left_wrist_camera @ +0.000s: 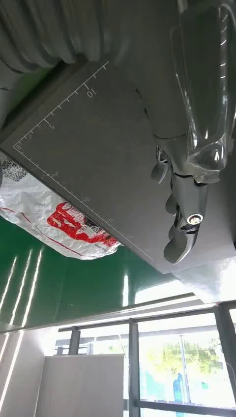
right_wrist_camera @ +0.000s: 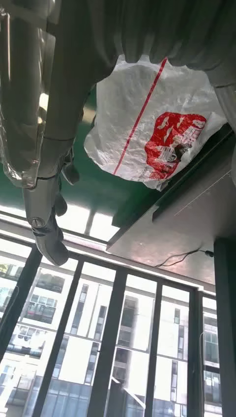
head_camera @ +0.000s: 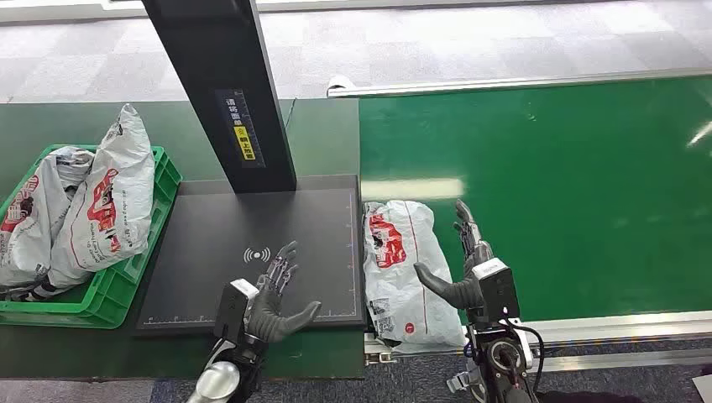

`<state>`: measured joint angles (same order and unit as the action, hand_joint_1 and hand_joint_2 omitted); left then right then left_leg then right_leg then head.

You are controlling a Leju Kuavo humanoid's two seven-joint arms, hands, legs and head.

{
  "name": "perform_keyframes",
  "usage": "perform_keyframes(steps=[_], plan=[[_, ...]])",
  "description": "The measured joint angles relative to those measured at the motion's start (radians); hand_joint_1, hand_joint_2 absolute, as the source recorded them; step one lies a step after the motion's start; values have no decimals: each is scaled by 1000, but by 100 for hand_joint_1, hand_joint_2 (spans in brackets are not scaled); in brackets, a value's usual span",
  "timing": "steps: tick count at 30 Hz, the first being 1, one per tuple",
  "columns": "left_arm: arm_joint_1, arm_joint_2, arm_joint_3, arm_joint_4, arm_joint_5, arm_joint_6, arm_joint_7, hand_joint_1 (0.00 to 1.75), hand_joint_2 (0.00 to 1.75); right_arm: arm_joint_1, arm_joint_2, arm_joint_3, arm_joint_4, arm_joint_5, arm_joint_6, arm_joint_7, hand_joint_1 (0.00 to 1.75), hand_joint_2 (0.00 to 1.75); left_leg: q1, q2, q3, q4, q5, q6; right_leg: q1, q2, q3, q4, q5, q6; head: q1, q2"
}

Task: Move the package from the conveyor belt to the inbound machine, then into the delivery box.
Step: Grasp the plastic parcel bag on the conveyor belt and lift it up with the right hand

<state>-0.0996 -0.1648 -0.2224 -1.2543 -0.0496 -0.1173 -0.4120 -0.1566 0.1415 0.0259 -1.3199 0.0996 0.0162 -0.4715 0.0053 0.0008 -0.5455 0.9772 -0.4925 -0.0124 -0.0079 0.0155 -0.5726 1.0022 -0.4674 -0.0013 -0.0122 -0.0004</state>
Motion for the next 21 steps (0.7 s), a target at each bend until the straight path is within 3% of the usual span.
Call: perform_keyframes(steps=[3,7,11,16,21], plan=[[6,0,0,-7,-3,5,5,0,175,-1,-1,0,3,92,-65,69,0,175,0,0,0,0,0,0,0,0,0,0,0,0,0,0],[24,0,1,-39,-25,23,36,0,175,-9,-16,4,44,413,-237,359,0,175,0,0,0,0,0,0,0,0,0,0,0,0,0,0],[32,0,2,-71,-42,25,66,0,175,-18,-35,2,104,544,-205,500,0,175,0,0,0,0,0,0,0,0,0,0,0,0,0,0],[30,-1,3,-78,-48,25,74,0,175,-38,-48,3,192,582,-87,527,0,175,0,-1,0,0,0,0,0,0,0,0,0,0,0,0],[28,-3,2,-72,-45,25,67,0,175,-73,-53,17,263,527,38,388,0,175,0,-1,0,0,0,0,0,0,0,0,0,0,0,0]])
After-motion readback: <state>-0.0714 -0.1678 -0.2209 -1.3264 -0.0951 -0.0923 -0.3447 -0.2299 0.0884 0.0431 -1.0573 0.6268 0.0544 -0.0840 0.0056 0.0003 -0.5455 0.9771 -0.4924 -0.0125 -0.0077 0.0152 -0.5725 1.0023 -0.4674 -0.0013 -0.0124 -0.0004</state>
